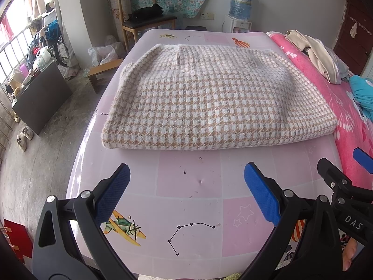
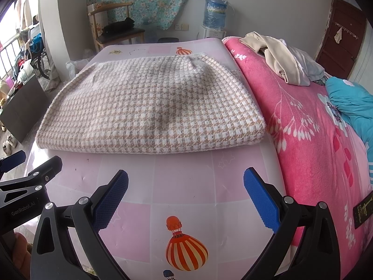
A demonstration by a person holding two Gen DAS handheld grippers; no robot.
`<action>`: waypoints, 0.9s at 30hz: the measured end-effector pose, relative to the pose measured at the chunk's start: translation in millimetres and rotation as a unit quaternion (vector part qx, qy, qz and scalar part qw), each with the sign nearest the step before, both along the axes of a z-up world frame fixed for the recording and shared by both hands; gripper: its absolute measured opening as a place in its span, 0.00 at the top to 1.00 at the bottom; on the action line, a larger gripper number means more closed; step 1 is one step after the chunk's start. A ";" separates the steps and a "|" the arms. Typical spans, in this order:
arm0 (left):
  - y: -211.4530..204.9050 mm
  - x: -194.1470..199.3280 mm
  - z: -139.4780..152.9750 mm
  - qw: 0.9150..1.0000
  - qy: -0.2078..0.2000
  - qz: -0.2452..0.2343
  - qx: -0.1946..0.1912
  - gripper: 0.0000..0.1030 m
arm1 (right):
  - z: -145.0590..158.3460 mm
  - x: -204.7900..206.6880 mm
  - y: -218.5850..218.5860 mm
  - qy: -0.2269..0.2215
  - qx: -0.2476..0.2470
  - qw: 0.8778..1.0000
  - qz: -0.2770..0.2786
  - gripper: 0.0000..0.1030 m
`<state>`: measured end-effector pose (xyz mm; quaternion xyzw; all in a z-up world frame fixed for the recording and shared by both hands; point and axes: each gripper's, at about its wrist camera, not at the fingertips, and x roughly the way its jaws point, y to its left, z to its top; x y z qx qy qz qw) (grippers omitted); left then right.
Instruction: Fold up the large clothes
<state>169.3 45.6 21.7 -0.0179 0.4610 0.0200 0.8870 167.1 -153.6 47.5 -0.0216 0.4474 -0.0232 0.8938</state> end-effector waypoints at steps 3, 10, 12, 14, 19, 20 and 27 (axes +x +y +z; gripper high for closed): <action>-0.1 -0.6 -0.3 1.000 -0.001 0.000 0.000 0.08 | 1.0 0.1 0.1 0.000 0.000 1.000 0.000 0.06; -0.9 -0.7 -0.1 1.000 -0.001 -0.001 0.000 0.08 | 1.0 -0.4 -0.2 -0.001 0.000 1.000 0.000 0.06; -0.7 -1.1 0.0 1.000 -0.002 -0.001 0.001 0.08 | 0.9 -0.5 -0.3 -0.001 0.000 1.000 0.000 0.06; -0.1 -0.3 0.8 1.000 -0.003 0.000 0.001 0.08 | 1.6 -0.5 -0.3 -0.001 0.000 1.000 0.000 0.06; -0.1 -0.2 1.6 1.000 -0.003 0.001 0.001 0.08 | 1.6 -0.4 -0.5 -0.001 0.001 1.000 0.000 0.06; 0.3 0.3 2.0 1.000 -0.004 0.001 0.001 0.08 | 1.6 -0.3 -0.5 -0.001 0.001 1.000 0.000 0.06; 0.3 0.2 1.5 1.000 -0.003 0.001 0.001 0.08 | 2.2 -0.1 -0.9 0.000 0.001 1.000 -0.001 0.06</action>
